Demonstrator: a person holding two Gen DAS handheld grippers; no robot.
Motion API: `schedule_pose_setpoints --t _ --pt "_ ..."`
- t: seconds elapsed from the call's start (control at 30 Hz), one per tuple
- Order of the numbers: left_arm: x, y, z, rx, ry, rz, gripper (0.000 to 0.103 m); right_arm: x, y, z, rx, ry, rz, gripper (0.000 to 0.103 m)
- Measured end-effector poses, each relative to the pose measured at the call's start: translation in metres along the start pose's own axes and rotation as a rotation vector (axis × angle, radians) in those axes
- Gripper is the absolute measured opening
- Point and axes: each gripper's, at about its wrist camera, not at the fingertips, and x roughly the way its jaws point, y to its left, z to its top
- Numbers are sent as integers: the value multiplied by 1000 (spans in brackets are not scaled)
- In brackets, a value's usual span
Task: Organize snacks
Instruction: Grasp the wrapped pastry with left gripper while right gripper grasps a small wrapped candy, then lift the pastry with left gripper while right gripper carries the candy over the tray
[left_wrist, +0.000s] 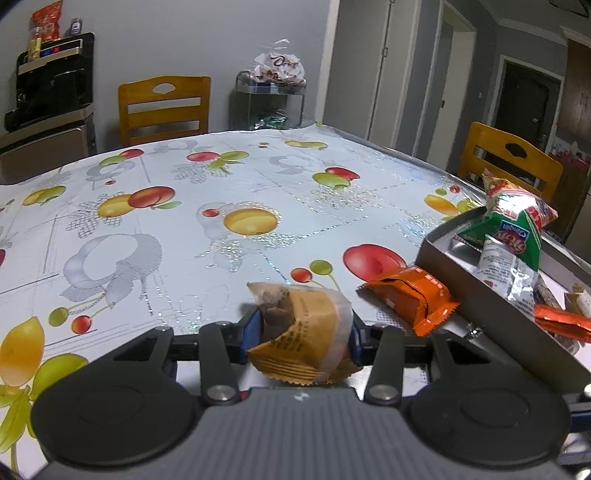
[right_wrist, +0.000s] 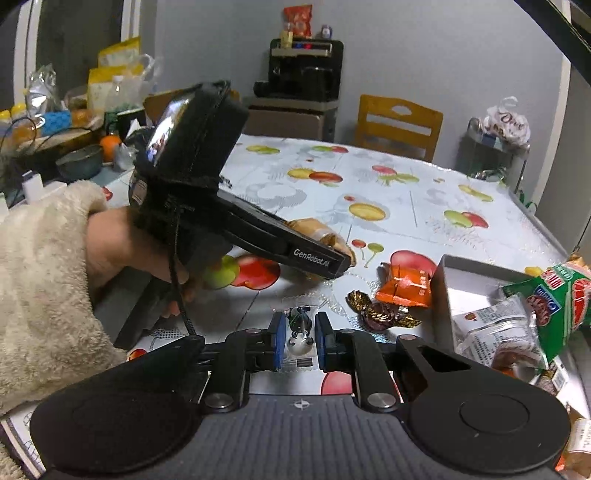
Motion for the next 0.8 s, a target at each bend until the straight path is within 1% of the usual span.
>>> schedule_pose_setpoints --t 0.17,0.43,0.63,0.8 --pt "-10 5 3 -22 -52 16 43 -14 -6 0 14 -18 -14 19" --pt "-28 4 7 -25 -138 12 43 -47 -28 -12 69 -58 -62 19" --pt "-40 -1 8 -29 -186 -22 43 -72 -47 -21 101 -79 -124 19" --pt "-48 -12 9 -4 -214 -63 43 -91 -65 -29 134 -84 -193 19"
